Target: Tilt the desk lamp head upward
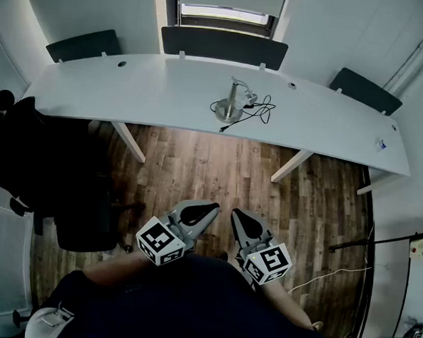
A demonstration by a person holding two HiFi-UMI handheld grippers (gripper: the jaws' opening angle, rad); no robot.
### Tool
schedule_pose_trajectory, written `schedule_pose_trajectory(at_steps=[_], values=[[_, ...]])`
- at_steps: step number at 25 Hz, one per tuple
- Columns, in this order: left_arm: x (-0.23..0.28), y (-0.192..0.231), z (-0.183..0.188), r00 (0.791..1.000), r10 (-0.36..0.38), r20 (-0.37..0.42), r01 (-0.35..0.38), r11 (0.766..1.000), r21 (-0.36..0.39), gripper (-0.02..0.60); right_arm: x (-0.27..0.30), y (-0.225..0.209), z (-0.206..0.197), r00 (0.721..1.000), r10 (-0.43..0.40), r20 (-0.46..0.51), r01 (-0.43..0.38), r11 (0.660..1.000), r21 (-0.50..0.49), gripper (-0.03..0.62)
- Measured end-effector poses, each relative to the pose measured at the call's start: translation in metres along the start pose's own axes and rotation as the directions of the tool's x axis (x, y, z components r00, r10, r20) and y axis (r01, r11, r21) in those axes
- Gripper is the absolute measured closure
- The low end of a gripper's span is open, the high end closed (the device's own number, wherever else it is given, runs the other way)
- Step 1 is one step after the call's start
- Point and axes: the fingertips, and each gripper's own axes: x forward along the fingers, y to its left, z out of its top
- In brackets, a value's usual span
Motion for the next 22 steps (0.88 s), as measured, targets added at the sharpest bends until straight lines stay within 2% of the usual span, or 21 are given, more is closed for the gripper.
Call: schedule_pose_trajectory(at_steps=[15,22], values=[[0.026,-0.007,0.001,1.0,0.026,-0.005,-0.026,1.0,0.011,0.575,-0.011,-0.025,0.003,1.0,0.001,-0.003,-0.001,1.0,-0.015,0.583],[0.051,-0.011,0.005,0.996,0.093,0.016,-0.093,0.995,0.027,0.575,-0.026,-0.052,0.005,0.999,0.036,0.002,-0.035,0.999,-0.035,0.583]])
